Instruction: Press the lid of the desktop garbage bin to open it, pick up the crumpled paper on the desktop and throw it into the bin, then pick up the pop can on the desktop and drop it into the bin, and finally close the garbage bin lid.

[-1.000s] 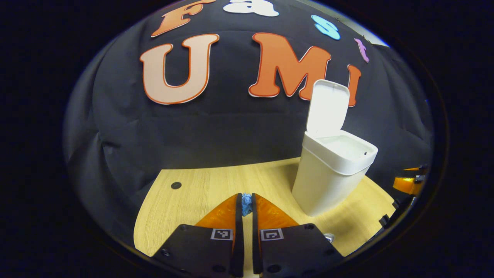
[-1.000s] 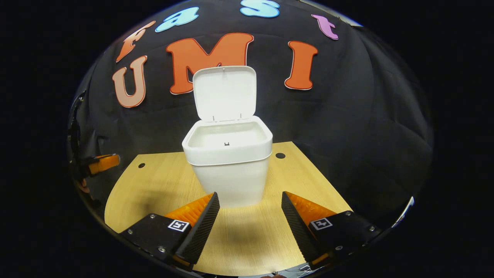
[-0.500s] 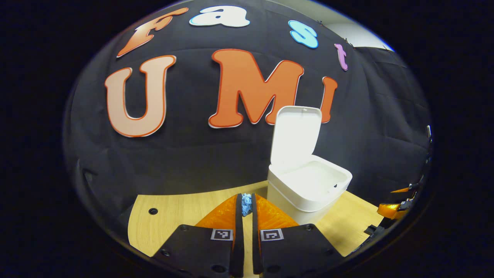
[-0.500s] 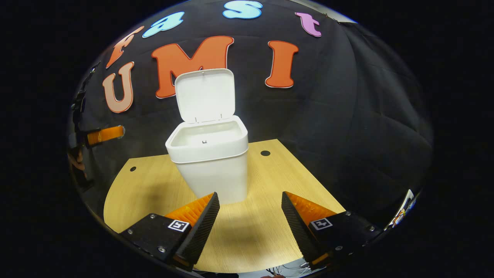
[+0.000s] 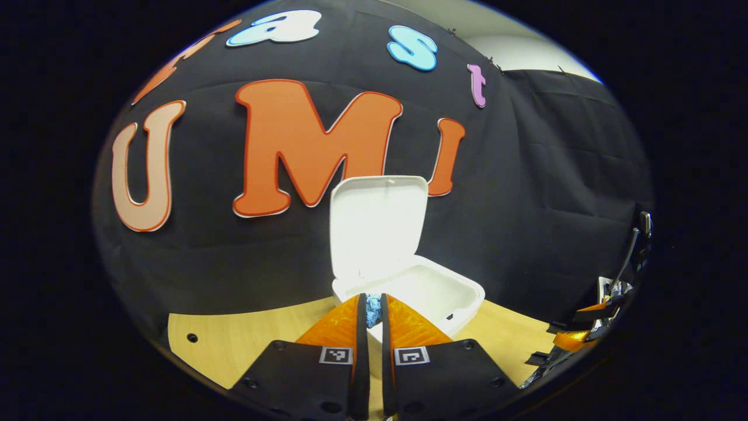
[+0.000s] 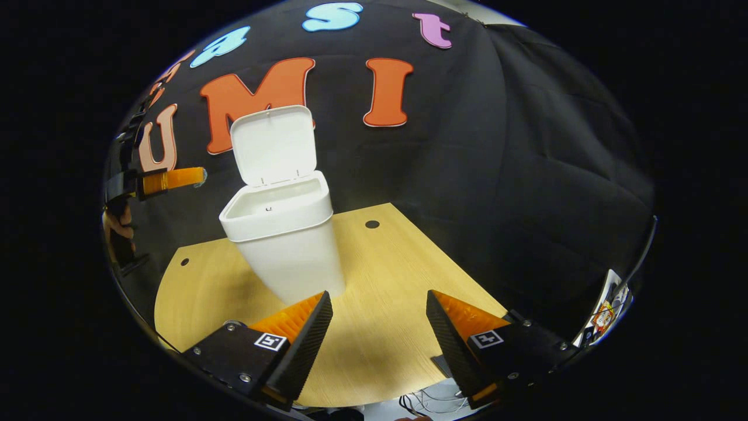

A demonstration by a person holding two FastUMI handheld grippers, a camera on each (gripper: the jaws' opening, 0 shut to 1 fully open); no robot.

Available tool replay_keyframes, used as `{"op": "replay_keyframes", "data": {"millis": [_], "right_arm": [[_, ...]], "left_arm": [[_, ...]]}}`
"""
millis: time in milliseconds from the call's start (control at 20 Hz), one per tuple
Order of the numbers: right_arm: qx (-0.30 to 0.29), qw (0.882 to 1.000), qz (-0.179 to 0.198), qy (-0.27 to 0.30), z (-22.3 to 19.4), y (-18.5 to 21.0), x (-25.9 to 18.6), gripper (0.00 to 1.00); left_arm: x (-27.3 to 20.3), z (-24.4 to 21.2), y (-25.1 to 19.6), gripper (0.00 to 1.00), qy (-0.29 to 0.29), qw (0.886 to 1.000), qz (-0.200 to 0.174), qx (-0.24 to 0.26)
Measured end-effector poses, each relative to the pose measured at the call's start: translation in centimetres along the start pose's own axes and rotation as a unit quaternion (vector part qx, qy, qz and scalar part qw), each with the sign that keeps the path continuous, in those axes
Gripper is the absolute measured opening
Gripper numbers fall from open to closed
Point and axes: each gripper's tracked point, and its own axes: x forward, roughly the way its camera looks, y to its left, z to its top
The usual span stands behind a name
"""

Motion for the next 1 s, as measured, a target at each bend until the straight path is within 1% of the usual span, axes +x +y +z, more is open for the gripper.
{"op": "replay_keyframes", "data": {"millis": [200,350,400,450,500,600,650,700,750,800,850,900,950,1000], "right_arm": [[0.012,1.0,-0.016,0.004,-0.5,-1.6,-0.3,0.98],[0.016,1.0,-0.024,0.009,-0.9,-2.3,-0.4,0.98],[0.017,0.999,-0.026,0.01,-0.9,-2.4,-0.4,0.98],[0.018,0.999,-0.029,0.011,-0.9,-2.4,-0.4,0.98],[0.02,0.999,-0.03,0.012,-1.0,-2.6,-0.3,0.98],[0.024,0.999,-0.033,0.014,-1.0,-2.8,-0.2,0.98],[0.026,0.999,-0.034,0.016,-1.1,-2.8,-0.2,0.98],[0.027,0.999,-0.034,0.017,-1.2,-2.9,-0.1,0.98],[0.028,0.999,-0.035,0.018,-1.3,-3.1,-0.1,0.98],[0.028,0.999,-0.037,0.019,-1.4,-3.1,0.0,0.98],[0.029,0.999,-0.037,0.021,-1.4,-3.1,0.0,0.98],[0.03,0.999,-0.037,0.022,-1.5,-3.1,0.1,0.98],[0.031,0.999,-0.036,0.022,-1.5,-3.1,0.1,0.98],[0.032,0.999,-0.036,0.021,-1.4,-3.0,0.2,0.98]], "left_arm": [[3.0,-1.1,-2.4,0.12,0.016,0.999,-0.029,-0.003],[5.0,-2.4,-3.0,0.12,0.029,0.999,-0.034,0.01],[5.8,-2.8,-3.0,0.13,0.035,0.999,-0.034,0.017],[6.5,-3.2,-3.0,0.12,0.039,0.998,-0.032,0.022],[7.2,-3.6,-3.0,0.16,0.043,0.998,-0.032,0.023],[8.0,-4.5,-2.9,0.17,0.055,0.998,-0.035,0.017],[8.4,-5.1,-3.1,0.22,0.06,0.997,-0.04,0.014],[8.5,-5.4,-3.0,0.23,0.064,0.997,-0.042,0.014],[8.8,-5.6,-3.0,0.23,0.065,0.997,-0.043,0.015],[8.7,-5.7,-3.0,0.27,0.067,0.997,-0.047,0.014],[8.7,-5.7,-3.0,0.28,0.065,0.997,-0.048,0.012],[8.7,-5.6,-3.0,0.42,0.064,0.997,-0.049,0.011],[8.6,-5.5,-2.9,0.51,0.062,0.997,-0.048,0.011],[8.4,-5.3,-2.6,0.67,0.058,0.997,-0.042,0.013]]}}
